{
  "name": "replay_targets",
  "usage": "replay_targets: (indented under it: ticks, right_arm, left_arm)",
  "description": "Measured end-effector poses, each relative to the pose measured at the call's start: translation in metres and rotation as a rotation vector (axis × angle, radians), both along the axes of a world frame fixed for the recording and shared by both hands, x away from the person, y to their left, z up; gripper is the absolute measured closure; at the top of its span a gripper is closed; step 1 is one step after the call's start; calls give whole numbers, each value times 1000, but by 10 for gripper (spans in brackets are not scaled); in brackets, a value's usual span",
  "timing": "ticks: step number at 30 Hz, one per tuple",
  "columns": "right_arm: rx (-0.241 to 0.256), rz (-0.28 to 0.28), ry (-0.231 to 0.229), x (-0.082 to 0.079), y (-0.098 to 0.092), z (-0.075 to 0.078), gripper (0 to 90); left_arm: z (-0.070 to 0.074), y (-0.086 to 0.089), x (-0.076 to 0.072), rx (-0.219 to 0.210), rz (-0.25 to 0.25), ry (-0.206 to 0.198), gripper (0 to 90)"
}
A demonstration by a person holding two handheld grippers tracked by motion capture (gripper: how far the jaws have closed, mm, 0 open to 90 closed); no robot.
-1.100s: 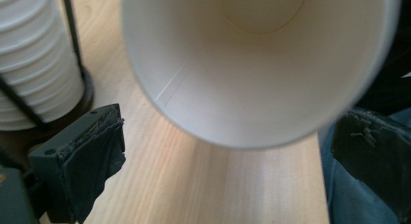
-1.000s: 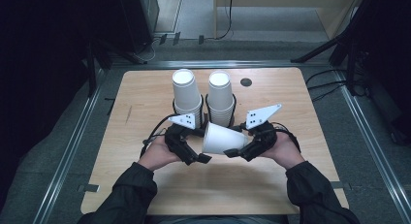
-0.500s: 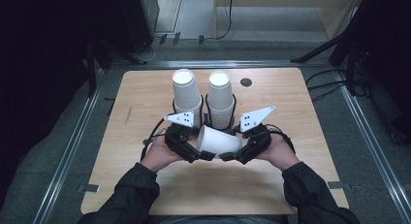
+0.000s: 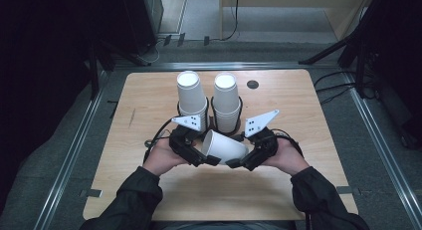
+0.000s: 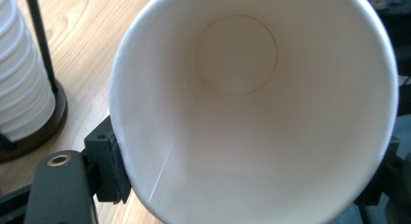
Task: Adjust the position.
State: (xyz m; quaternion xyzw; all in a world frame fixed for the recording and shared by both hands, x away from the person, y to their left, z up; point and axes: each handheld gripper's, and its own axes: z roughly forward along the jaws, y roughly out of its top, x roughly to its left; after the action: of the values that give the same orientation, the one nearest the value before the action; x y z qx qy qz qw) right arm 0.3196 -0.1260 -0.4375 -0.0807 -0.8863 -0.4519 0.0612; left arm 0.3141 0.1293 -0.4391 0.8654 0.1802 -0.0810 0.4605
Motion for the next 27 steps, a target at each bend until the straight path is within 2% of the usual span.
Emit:
replay_targets:
  ticks: [7,10,12,13,15,19,27]
  right_arm:
    - [-52,-35,-12,2,-5,-2,152]
    - [-70,-42,-22,2,-6,-3,150]
    - [-82,-47,-29,2,-6,-4,146]
    - [-90,-49,-27,2,-6,-4,140]
    - [-107,-58,-34,1,-5,-6,138]
    - [-135,-61,-40,1,-2,-10,136]
    - [-174,-65,-37,2,2,-20,137]
  left_arm:
    - [6,13,3,7,21,-5,181]
    - [8,15,3,26,27,-17,181]
    - [9,15,3,55,25,-20,181]
    - [10,14,3,86,30,-36,180]
    - [9,12,3,125,24,-39,181]
    - [6,7,4,174,18,-20,180]
    - [-2,-8,3,318,-12,-39,178]
